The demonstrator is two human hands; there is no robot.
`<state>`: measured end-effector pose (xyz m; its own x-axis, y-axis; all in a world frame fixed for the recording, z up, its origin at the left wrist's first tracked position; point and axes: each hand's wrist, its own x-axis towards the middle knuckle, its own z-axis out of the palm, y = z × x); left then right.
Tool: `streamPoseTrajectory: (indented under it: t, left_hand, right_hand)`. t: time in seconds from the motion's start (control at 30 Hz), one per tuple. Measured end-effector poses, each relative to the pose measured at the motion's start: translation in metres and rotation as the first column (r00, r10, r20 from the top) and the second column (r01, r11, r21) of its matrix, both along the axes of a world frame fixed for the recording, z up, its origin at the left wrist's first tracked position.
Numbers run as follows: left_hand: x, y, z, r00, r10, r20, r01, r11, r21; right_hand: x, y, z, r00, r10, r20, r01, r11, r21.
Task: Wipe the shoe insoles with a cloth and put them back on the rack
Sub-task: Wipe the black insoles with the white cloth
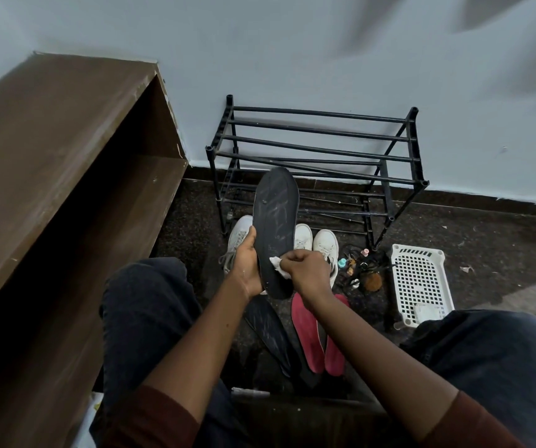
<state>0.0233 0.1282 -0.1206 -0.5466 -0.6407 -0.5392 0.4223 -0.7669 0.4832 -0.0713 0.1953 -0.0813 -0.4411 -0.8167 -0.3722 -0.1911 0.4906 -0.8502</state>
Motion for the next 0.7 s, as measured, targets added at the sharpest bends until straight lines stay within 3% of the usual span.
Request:
streamPoseTrajectory:
  t: [0.07, 0.13, 0.17, 0.3, 0.37, 0.43, 0.5, 0.57, 0.7]
  left_hand:
    - [0.005, -0.001, 0.002, 0.998, 0.004, -0.057, -0.004, 1.0, 0.0]
    - [0.008, -0.002, 0.004, 0.989, 0.012, -0.15, -0.009, 1.0, 0.018]
    - [0.009, -0.003, 0.004, 0.98, 0.029, -0.195, -0.025, 0.999, 0.023]
    - [0.008, -0.009, 0.005, 0.965, 0.055, -0.255, -0.051, 0.998, 0.025]
    - [0.004, -0.011, 0.007, 0.974, 0.069, -0.216, -0.063, 0.997, 0.037]
    - [0.001, -0.014, 0.009, 0.984, 0.104, -0.145, -0.1, 0.994, 0.035]
    - [-0.001, -0.016, 0.008, 0.986, 0.144, -0.082, -0.145, 0.989, -0.01]
    - [0.0, -0.019, 0.003, 0.991, 0.136, -0.011, -0.136, 0.989, -0.063]
    - [-0.001, -0.016, 0.002, 0.999, 0.05, -0.006, -0.05, 0.993, -0.104]
  right_hand:
    - [-0.004, 0.0, 0.002, 0.982, 0.035, 0.187, -0.039, 0.999, 0.015]
    - [-0.005, 0.001, 0.007, 0.89, 0.031, 0.455, -0.056, 0.998, 0.042]
    - [-0.005, 0.002, 0.01, 0.856, 0.04, 0.516, -0.084, 0.994, 0.063]
    - [-0.003, 0.008, 0.016, 0.833, 0.107, 0.542, -0.176, 0.981, 0.077]
    - [-0.003, 0.009, 0.015, 0.927, 0.17, 0.334, -0.187, 0.982, 0.021]
    - [-0.006, 0.007, 0.017, 0.981, 0.186, -0.052, -0.189, 0.98, -0.055]
    - [-0.01, 0.002, 0.022, 0.95, 0.152, -0.273, -0.198, 0.968, -0.152]
    - [-0.014, -0.006, 0.024, 0.924, 0.142, -0.355, -0.219, 0.957, -0.188]
    - [-0.018, -0.022, 0.02, 0.763, 0.235, -0.602, -0.348, 0.934, -0.076]
